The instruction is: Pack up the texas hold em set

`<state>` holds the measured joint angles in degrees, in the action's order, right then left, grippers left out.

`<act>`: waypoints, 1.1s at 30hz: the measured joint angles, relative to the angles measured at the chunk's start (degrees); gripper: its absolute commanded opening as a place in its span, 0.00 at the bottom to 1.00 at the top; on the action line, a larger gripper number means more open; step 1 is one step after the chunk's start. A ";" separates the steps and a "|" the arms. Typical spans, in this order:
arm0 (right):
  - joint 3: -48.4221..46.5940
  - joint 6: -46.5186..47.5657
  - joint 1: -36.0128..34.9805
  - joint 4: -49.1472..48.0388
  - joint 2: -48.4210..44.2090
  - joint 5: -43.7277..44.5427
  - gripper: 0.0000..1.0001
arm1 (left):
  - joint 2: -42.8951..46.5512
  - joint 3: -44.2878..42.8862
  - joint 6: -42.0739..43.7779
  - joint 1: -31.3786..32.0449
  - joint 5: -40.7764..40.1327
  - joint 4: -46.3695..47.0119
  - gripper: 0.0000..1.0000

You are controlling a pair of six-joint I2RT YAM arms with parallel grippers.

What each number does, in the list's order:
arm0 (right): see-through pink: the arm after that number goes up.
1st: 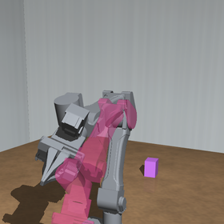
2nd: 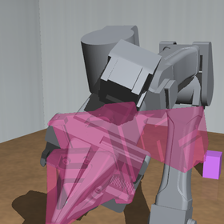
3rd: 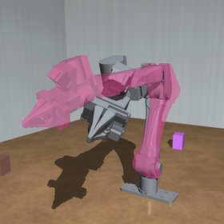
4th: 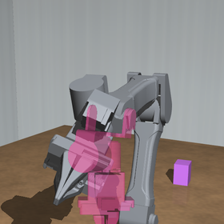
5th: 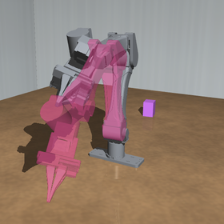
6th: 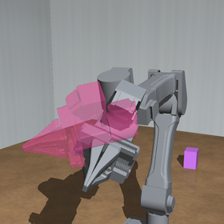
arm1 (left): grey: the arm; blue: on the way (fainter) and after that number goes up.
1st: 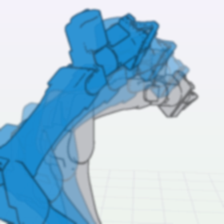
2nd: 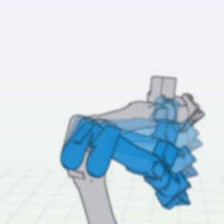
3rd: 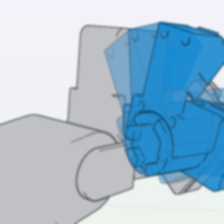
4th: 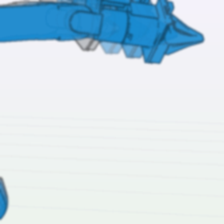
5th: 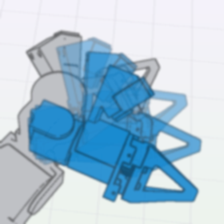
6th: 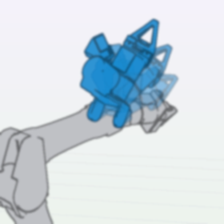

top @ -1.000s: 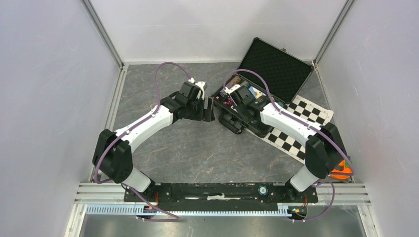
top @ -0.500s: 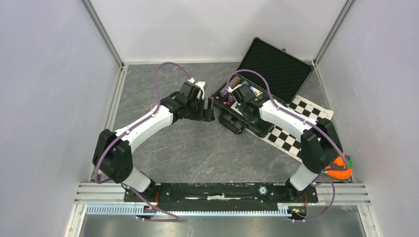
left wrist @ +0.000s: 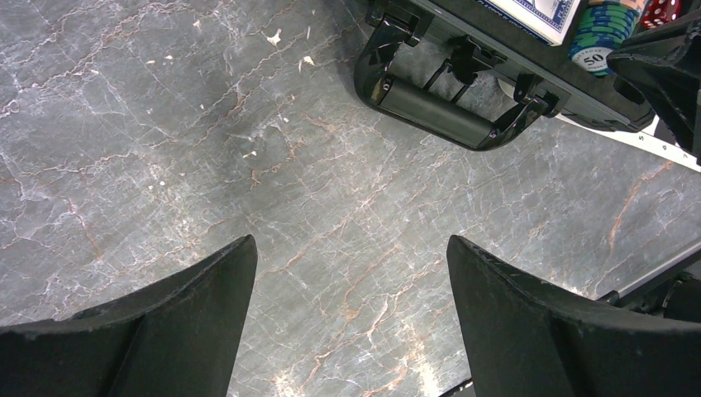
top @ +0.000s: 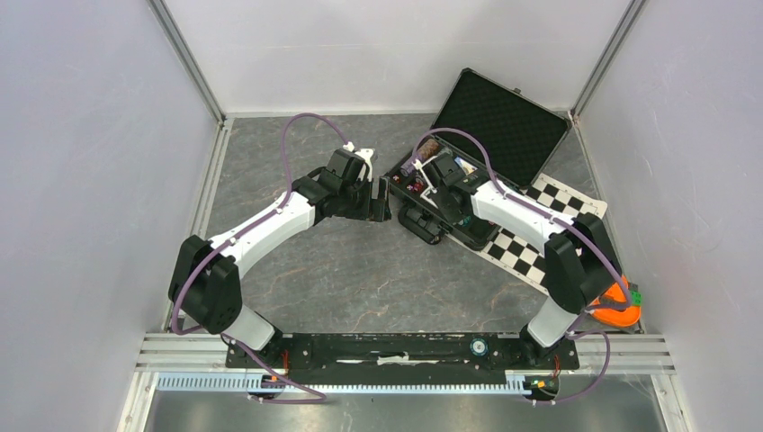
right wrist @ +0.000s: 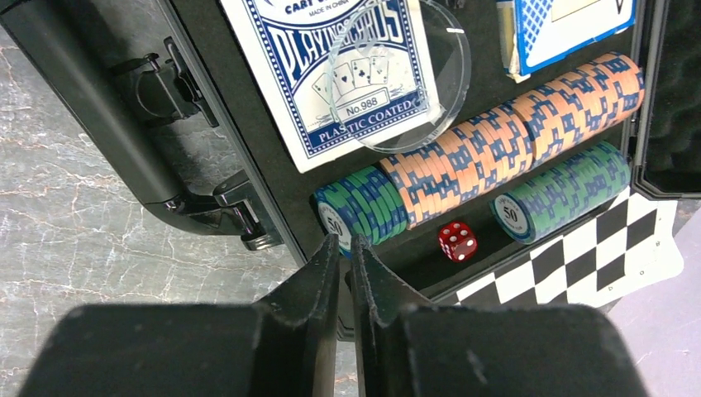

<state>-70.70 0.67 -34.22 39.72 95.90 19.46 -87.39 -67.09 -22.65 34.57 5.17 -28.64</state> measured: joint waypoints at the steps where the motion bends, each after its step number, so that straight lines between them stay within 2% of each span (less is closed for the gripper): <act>1: 0.00 -0.02 0.00 -0.07 0.20 -0.02 0.14 | 0.00 0.00 0.00 0.00 0.02 0.00 0.91; 33: -1.88 -0.17 0.24 0.50 1.62 0.20 0.16 | 0.00 0.00 0.00 0.00 1.14 -0.02 0.91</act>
<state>-72.58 0.49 -33.98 40.23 97.51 19.66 -87.39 -67.09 -22.65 34.57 6.31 -28.67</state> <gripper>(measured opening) 0.161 0.907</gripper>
